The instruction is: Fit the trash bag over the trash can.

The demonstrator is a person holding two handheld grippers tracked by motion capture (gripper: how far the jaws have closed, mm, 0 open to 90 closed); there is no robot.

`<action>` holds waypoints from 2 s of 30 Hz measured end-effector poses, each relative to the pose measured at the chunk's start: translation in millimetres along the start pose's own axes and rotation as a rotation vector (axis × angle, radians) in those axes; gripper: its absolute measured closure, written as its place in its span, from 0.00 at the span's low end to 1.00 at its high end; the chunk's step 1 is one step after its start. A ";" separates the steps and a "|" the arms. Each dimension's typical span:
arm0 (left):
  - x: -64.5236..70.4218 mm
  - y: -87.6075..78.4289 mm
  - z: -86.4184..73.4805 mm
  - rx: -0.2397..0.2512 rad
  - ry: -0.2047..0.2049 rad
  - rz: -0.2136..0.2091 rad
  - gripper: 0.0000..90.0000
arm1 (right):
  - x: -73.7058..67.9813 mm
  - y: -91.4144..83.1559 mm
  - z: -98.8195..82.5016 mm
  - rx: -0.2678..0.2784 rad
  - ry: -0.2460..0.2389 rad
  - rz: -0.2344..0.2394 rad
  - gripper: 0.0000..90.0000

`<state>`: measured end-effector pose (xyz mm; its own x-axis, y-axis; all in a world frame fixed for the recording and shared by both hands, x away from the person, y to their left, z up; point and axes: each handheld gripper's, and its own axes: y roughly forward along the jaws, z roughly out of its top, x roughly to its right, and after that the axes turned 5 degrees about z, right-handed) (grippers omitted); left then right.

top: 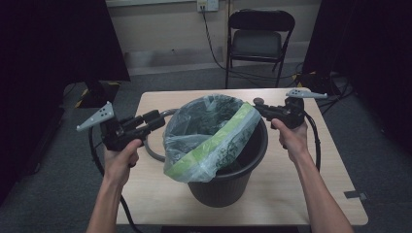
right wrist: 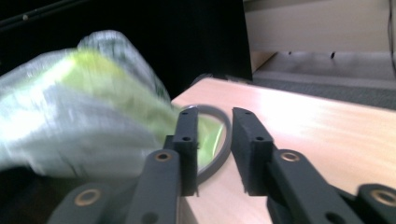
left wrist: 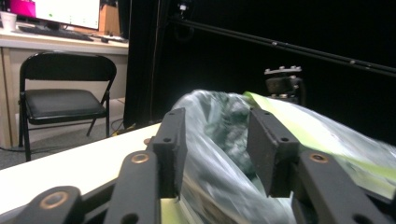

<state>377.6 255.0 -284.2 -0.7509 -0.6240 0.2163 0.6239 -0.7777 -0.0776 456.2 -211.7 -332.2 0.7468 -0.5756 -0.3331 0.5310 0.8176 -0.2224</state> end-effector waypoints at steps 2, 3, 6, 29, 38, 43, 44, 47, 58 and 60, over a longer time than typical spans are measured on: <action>-5.5 14.9 3.9 -0.034 0.006 0.007 0.62 | -0.2 -0.8 7.6 0.010 -0.002 -0.005 0.75; -8.8 23.0 4.3 -0.048 0.003 0.005 0.60 | -0.6 -1.0 10.9 0.018 -0.006 -0.003 0.74; -16.7 45.7 2.5 -0.078 -0.021 -0.001 0.56 | -2.8 0.6 20.1 0.018 -0.019 -0.002 0.71; -9.7 -1.3 -10.1 -0.073 0.013 -0.027 1.00 | -52.0 8.2 53.6 -0.023 -0.126 0.072 0.62; -24.1 26.6 6.1 -0.049 -0.011 -0.013 0.74 | -65.0 28.5 59.2 -0.095 -0.166 0.086 0.62; -30.4 53.4 -7.5 -0.086 -0.048 -0.021 0.69 | -59.7 35.7 58.4 -0.130 -0.149 0.072 0.63; -31.5 53.7 -9.7 -0.082 -0.060 -0.040 0.69 | -58.7 36.3 58.1 -0.139 -0.148 0.074 0.65; -27.9 47.7 -10.8 -0.079 -0.038 -0.061 0.76 | -57.0 36.9 56.7 -0.153 -0.163 0.052 0.78; -9.4 19.3 -21.1 -0.050 -0.015 -0.070 0.77 | -48.5 22.2 57.1 -0.058 -0.115 0.082 1.00; -7.4 16.7 -21.8 -0.047 -0.008 -0.068 0.77 | -42.7 15.7 51.2 -0.039 -0.101 0.069 1.00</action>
<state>388.8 244.9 -308.3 -0.7894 -0.5689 0.2307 0.5604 -0.8212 -0.1078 453.1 -174.9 -274.5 0.8184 -0.5148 -0.2554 0.4626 0.8538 -0.2387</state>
